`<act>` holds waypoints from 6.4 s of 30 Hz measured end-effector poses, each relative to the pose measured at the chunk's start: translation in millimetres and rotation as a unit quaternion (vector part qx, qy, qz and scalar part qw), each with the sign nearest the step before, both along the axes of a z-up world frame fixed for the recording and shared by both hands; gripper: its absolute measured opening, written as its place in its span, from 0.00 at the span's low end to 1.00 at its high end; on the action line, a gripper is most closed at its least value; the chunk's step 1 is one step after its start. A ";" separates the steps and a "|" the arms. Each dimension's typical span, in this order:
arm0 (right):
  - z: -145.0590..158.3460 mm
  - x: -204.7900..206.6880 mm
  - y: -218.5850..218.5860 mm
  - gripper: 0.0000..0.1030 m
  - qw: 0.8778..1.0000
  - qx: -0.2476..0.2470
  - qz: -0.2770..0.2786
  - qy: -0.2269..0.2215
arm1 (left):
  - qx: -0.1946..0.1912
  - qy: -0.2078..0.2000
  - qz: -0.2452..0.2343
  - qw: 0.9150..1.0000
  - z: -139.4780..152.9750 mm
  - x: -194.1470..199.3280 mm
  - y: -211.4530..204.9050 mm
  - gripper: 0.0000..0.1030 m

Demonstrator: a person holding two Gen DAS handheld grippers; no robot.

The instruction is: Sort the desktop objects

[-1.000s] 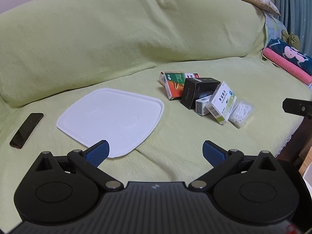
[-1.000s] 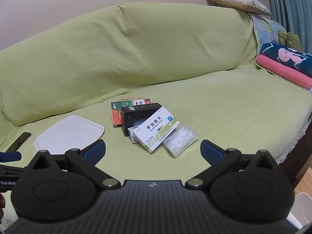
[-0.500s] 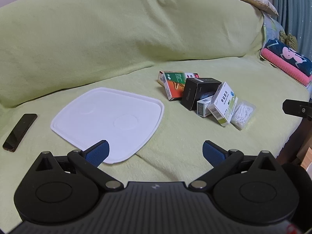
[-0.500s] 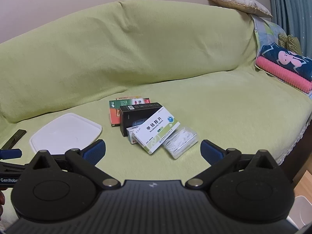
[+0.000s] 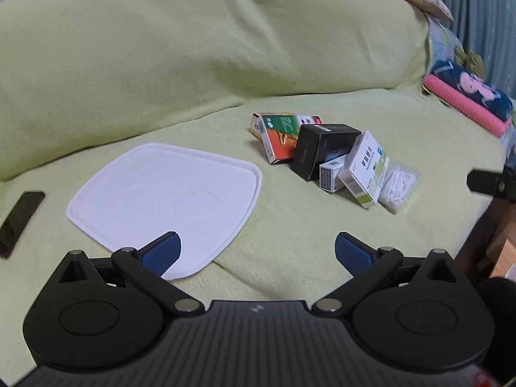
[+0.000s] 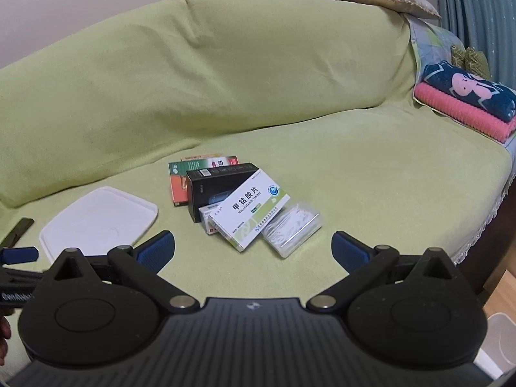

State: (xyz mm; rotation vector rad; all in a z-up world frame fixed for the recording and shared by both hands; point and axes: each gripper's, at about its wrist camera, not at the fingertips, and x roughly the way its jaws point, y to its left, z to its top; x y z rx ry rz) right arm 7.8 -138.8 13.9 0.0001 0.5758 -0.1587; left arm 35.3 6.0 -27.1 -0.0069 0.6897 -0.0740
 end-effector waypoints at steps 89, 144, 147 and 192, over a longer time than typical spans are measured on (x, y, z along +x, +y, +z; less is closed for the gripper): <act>-5.6 29.9 -14.6 1.00 0.999 -0.022 0.021 0.011 | 0.051 -0.007 -0.069 0.996 -7.7 26.8 -24.9 0.99; -49.7 96.1 -47.5 0.99 0.999 0.029 0.005 0.045 | 0.054 0.006 -0.294 0.954 -48.6 212.8 -61.1 0.51; -46.8 92.2 -43.4 0.99 0.999 0.026 0.009 0.044 | 0.051 0.007 -0.283 0.958 -46.2 197.8 -54.7 0.50; -82.5 153.9 64.6 0.70 0.959 0.174 0.075 0.212 | -0.017 0.030 -0.193 0.981 -43.8 29.1 -10.5 0.56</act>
